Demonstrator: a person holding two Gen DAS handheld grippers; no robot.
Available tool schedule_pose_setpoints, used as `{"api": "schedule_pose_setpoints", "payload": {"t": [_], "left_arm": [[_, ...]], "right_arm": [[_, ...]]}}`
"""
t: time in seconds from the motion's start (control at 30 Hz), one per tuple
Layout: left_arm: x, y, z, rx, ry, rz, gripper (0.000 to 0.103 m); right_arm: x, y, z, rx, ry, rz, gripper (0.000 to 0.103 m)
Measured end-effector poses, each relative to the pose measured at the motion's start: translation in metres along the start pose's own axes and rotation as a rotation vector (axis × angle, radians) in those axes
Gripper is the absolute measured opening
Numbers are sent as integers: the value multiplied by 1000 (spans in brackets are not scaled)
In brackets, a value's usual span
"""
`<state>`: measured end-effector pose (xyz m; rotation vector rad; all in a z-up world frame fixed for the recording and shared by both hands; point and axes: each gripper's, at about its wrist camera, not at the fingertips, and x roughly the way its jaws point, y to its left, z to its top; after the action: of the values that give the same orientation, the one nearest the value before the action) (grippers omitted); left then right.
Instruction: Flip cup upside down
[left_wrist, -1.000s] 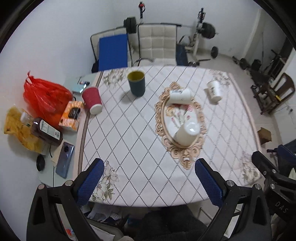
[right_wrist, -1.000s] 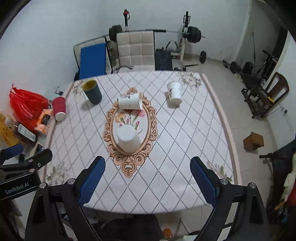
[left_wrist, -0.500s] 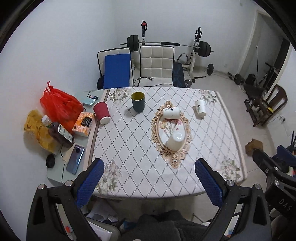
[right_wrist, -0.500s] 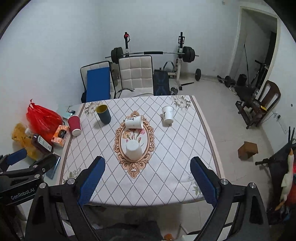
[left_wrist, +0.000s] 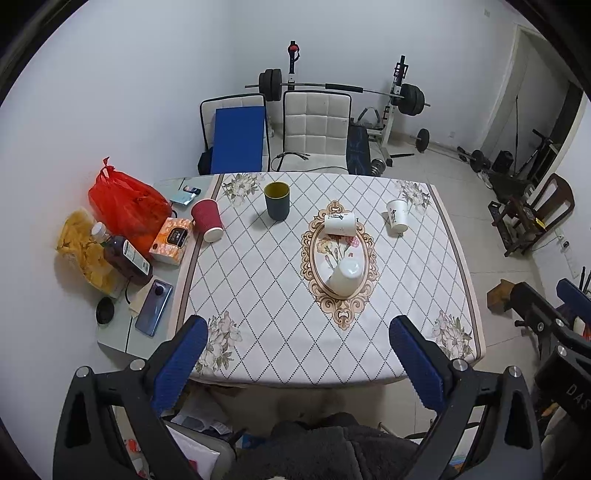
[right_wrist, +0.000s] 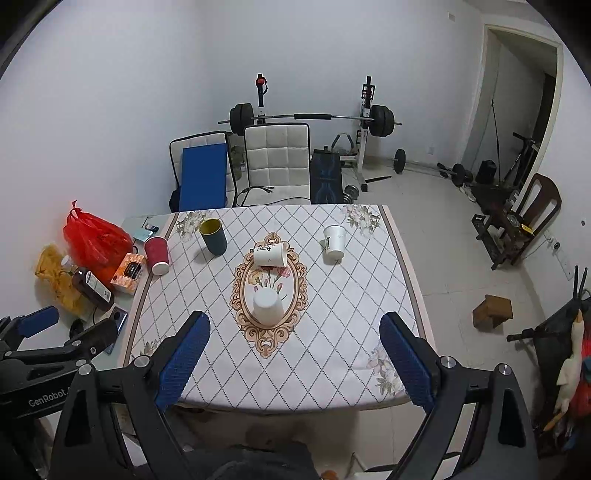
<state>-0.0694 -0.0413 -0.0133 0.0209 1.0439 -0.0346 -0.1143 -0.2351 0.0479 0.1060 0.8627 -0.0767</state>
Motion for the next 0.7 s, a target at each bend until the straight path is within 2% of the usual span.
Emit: {"api": "schedule_pose_setpoints", "payload": {"t": [0.7], "left_arm": [[-1,-15,-3,-5,9,33,101]], "right_arm": [[24,-6,4,-24,40,15,95]]}}
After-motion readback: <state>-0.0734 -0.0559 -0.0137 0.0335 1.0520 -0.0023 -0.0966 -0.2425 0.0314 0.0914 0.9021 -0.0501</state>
